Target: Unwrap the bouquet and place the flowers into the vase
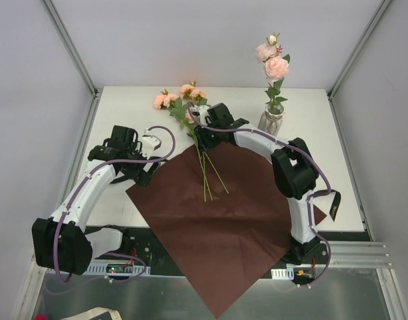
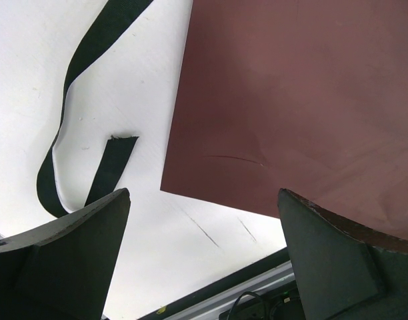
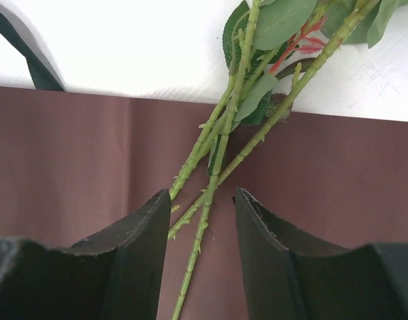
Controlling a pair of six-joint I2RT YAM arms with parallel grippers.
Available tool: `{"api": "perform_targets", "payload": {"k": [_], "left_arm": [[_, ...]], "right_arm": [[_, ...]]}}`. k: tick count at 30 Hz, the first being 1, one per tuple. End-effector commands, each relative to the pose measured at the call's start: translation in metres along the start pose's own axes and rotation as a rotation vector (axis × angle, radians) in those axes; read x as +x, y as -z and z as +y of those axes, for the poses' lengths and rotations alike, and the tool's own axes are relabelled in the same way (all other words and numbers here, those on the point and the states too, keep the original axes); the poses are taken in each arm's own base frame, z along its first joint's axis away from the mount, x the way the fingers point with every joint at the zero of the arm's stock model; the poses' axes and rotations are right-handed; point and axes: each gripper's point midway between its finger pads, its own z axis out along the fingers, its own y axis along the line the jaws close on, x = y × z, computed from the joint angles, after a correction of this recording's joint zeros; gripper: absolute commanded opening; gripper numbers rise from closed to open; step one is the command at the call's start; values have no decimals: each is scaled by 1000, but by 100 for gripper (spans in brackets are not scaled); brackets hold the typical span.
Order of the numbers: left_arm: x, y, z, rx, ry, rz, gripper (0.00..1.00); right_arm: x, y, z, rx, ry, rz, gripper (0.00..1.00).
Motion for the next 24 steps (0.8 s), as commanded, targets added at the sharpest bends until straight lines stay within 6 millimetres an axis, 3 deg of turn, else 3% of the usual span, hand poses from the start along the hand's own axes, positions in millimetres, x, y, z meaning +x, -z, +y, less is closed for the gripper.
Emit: {"api": "perform_targets", "payload": {"k": [1, 10, 15, 20, 24], "left_arm": [[-2, -1, 1, 7, 9, -16, 93], [1, -4, 2, 9, 9, -9, 93], [2, -5, 2, 7, 8, -9, 93], [0, -4, 3, 4, 10, -16, 93], [-1, -2, 3, 1, 8, -25, 93]], "right_arm": [[-13, -3, 5, -26, -5, -20, 45], [1, -24, -2, -11, -16, 11, 37], [0, -26, 1, -19, -31, 8, 24], [-7, -16, 4, -25, -41, -11, 5], [-21, 4, 9, -26, -35, -57, 1]]}}
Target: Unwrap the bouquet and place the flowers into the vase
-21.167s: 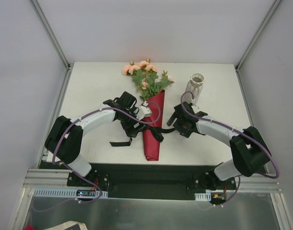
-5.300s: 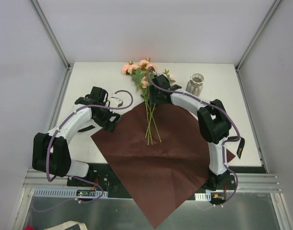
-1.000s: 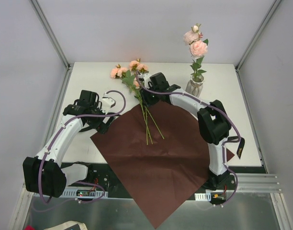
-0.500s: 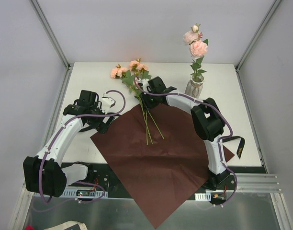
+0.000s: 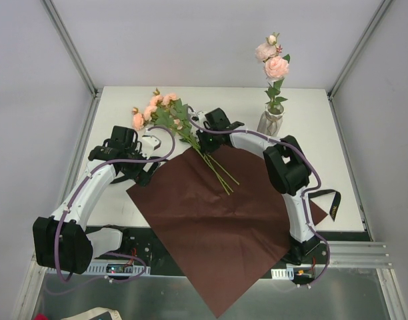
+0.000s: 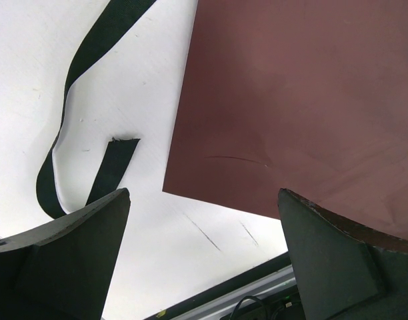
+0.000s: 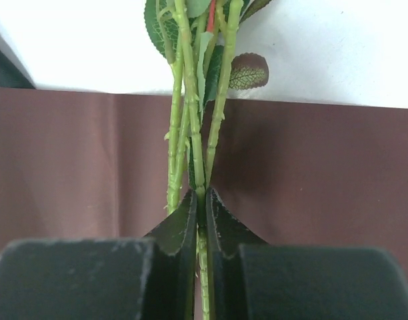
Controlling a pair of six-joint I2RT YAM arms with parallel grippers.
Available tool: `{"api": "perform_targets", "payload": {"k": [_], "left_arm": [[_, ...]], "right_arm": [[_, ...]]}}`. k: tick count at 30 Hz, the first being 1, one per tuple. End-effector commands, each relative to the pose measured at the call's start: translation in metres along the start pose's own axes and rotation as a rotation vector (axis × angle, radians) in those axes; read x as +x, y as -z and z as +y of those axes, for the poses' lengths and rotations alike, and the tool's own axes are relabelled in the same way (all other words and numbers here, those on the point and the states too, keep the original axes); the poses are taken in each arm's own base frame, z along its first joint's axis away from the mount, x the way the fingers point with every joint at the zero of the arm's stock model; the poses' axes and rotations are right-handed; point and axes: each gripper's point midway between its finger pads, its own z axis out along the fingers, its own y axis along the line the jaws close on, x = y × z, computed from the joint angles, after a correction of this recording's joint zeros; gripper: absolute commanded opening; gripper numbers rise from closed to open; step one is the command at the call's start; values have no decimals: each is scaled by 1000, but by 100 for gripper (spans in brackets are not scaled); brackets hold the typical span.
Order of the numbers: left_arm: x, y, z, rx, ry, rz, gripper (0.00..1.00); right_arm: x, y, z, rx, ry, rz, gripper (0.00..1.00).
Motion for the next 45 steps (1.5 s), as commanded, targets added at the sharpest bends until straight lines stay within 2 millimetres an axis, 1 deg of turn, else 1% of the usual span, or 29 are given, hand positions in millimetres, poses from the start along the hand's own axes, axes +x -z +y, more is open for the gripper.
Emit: {"api": "perform_targets", "payload": {"k": [1, 5, 7, 8, 10, 11, 12, 13, 14, 16, 18, 19, 20, 22, 24, 25, 27, 28, 29, 31, 33, 34, 35, 36, 37, 39, 42, 43, 45], "left_arm": [[-2, 3, 1, 3, 3, -25, 93], [-5, 6, 1, 1, 6, -36, 93], [-5, 6, 0, 4, 6, -40, 93], [-6, 7, 0, 2, 5, -46, 93], [-5, 7, 0, 0, 4, -45, 93], [-6, 8, 1, -2, 2, -47, 93], [-5, 8, 1, -3, 0, -45, 93], [-5, 8, 1, -5, 2, -44, 93], [-5, 8, 1, -4, 1, -43, 93], [-5, 7, 1, -3, -2, -42, 93], [-5, 8, 2, -6, 1, -42, 93], [-6, 8, 1, -1, -1, -44, 93], [-6, 7, 1, -2, -2, -42, 93], [-7, 7, 1, -1, 1, -43, 93], [-7, 7, 1, 1, 1, -42, 93], [-6, 6, 1, 1, 1, -37, 93], [-6, 6, 3, -4, -1, -35, 93], [-5, 6, 2, -1, -2, -33, 93], [-4, 5, 3, -6, -2, -31, 93], [-3, 4, 2, -2, -2, -26, 93], [-2, 3, 1, 3, -1, -23, 93], [-1, 3, 1, 3, -3, -23, 93], [-1, 3, 0, 8, 0, -24, 93], [0, 2, -1, 11, 1, -21, 93], [0, 2, 0, 11, 1, -19, 93], [0, 1, 0, 11, 2, -17, 93], [0, 0, -1, 15, 4, -16, 93], [1, -1, -1, 17, 3, -13, 93], [1, -2, -1, 17, 3, -12, 93]], "right_arm": [[-45, 43, 17, -24, 29, -130, 1], [-58, 69, 23, -7, 45, -183, 1], [-55, 75, 22, 18, 48, -187, 1], [-58, 85, 25, 29, 54, -207, 1], [-47, 89, 19, 77, 54, -211, 1], [-49, 100, 23, 89, 63, -235, 1], [-52, 104, 24, 103, 69, -264, 1], [-33, 101, 21, 124, 74, -241, 1], [-35, 110, 27, 129, 88, -265, 1], [-22, 113, 27, 151, 95, -257, 1], [-10, 111, 29, 146, 85, -228, 4], [-1, 107, 28, 141, 77, -205, 13], [3, 104, 31, 137, 74, -193, 20], [13, 99, 28, 153, 64, -155, 29], [13, 96, 29, 151, 60, -151, 29], [12, 95, 23, 184, 57, -153, 30], [3, 97, 23, 189, 61, -170, 29], [1, 96, 24, 186, 62, -171, 29], [-7, 97, 26, 179, 67, -184, 29], [-8, 91, 32, 160, 88, -176, 28], [-15, 88, 51, 80, 125, -188, 28], [-14, 81, 60, 53, 149, -179, 29], [-13, 78, 66, 34, 167, -174, 31], [-20, 77, 72, 16, 188, -181, 32], [-15, 68, 77, 8, 219, -159, 35], [-15, 59, 78, 17, 237, -139, 37], [-21, 46, 75, 24, 244, -121, 39], [-26, 39, 74, 31, 248, -122, 39], [-26, 32, 63, 88, 248, -96, 39]]}}
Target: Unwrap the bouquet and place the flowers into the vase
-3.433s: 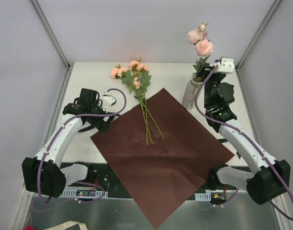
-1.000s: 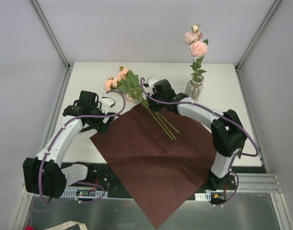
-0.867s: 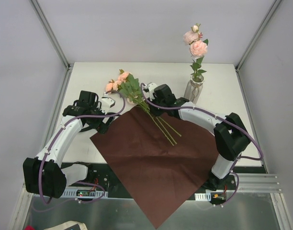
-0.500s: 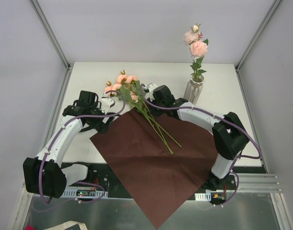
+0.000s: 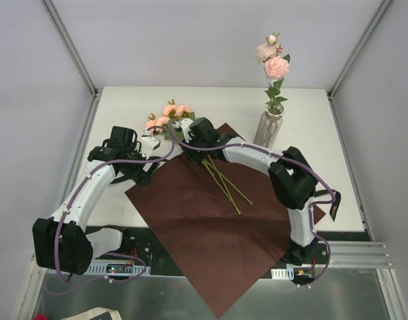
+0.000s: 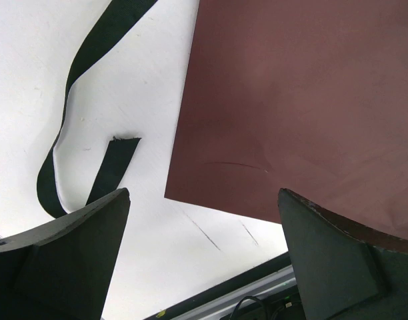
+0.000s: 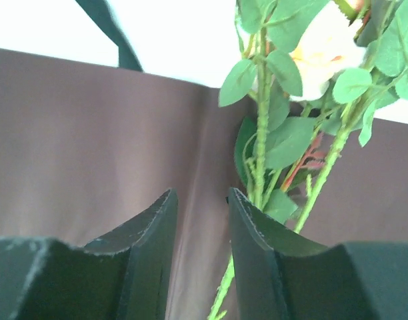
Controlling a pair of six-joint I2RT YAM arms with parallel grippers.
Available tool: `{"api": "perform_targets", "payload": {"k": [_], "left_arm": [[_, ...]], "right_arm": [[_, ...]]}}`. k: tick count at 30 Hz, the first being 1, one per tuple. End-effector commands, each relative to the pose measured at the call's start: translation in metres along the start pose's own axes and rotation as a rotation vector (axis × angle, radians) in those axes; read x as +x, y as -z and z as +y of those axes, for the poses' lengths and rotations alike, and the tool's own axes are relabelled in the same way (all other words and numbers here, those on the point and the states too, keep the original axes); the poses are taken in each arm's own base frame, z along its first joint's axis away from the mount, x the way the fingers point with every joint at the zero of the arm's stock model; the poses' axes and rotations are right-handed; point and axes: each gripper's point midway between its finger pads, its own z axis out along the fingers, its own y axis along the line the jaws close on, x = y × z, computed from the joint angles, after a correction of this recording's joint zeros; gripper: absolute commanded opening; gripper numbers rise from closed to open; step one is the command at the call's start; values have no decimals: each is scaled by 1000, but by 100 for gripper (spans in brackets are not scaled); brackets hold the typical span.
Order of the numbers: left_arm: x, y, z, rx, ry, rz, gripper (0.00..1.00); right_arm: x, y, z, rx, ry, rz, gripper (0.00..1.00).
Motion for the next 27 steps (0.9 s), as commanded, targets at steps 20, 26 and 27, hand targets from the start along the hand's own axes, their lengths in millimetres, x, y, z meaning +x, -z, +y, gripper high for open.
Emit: {"api": "perform_targets", "payload": {"k": [20, 26, 27], "left_arm": [[6, -10, -2, 30, -7, 8, 92], [4, -8, 1, 20, -9, 4, 92], [4, -8, 0, 22, -7, 3, 92]], "right_arm": [[-3, -4, -86, 229, -51, 6, 40], [12, -13, -76, 175, -77, 43, 40], [13, -10, -76, 177, -80, 40, 40]]}}
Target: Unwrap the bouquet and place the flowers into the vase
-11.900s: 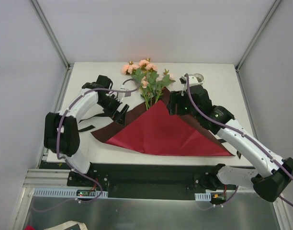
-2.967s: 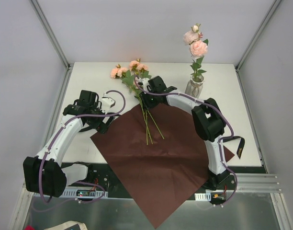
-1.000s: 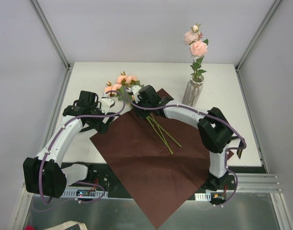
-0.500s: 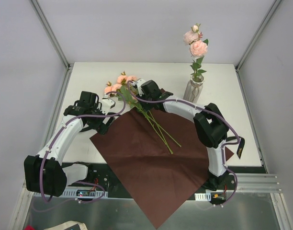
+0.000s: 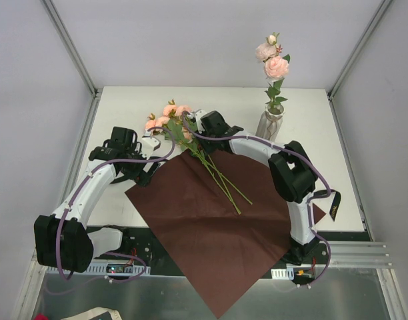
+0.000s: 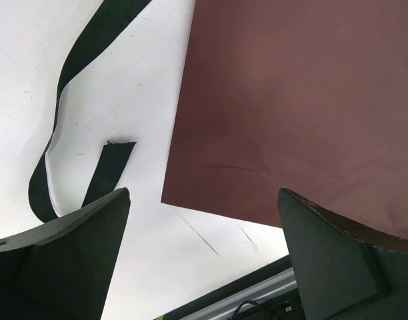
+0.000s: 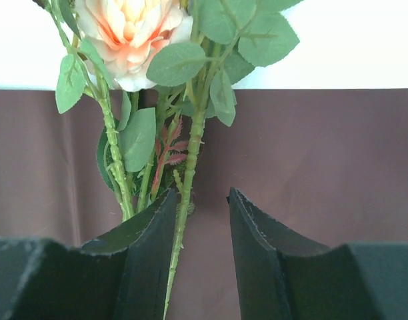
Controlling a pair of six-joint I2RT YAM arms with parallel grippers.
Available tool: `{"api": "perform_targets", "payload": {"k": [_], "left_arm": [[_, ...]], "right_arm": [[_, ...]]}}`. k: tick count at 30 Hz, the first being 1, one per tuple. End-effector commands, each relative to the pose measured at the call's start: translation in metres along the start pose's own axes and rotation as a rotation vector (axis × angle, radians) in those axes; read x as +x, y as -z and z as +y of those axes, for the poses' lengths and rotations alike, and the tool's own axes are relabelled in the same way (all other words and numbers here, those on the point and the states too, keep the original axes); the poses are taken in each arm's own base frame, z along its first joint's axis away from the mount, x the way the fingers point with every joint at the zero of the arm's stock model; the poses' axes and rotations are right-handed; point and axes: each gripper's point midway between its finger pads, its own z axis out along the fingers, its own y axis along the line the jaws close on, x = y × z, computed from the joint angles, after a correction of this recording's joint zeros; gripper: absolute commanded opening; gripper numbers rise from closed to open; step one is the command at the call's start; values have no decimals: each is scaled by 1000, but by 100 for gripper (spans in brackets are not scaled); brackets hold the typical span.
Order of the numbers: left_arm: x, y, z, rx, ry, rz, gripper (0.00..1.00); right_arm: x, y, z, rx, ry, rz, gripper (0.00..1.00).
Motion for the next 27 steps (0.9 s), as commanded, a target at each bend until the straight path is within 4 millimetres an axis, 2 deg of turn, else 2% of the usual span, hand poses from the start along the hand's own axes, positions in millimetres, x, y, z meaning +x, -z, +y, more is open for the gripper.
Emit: {"api": "perform_targets", "payload": {"k": [1, 2, 5, 12, 13, 16, 19, 20, 22, 25, 27], "left_arm": [[1, 0, 1, 1, -15, -5, 93], [2, 0, 2, -1, -15, -2, 92], [3, 0, 2, -2, -14, -2, 92], [1, 1, 3, -7, -14, -8, 93], [2, 1, 3, -5, -16, -5, 92], [2, 1, 3, -8, -18, -4, 92], [1, 2, 3, -9, -14, -9, 93], [-1, 3, 4, -12, -14, -15, 93], [-1, 4, 4, -17, -16, -18, 92], [-1, 6, 4, -23, -23, -23, 93], [-1, 7, 5, -28, -23, -26, 93]], "right_arm": [[0, 3, 9, -33, -9, -8, 40], [7, 3, 9, -32, -10, 2, 41], [8, 5, 8, -26, -7, 1, 41], [19, -12, 7, -16, 7, 58, 39], [16, -12, 8, -16, 6, 47, 38], [8, -14, 9, -21, 7, 23, 31], [2, -15, 9, -14, 8, 12, 16], [-2, -13, 7, -6, 4, 3, 7], [-12, -7, 5, 10, -2, -39, 2], [-31, 18, -2, 63, -3, -129, 1], [-43, 43, -7, 114, 8, -196, 1]]}}
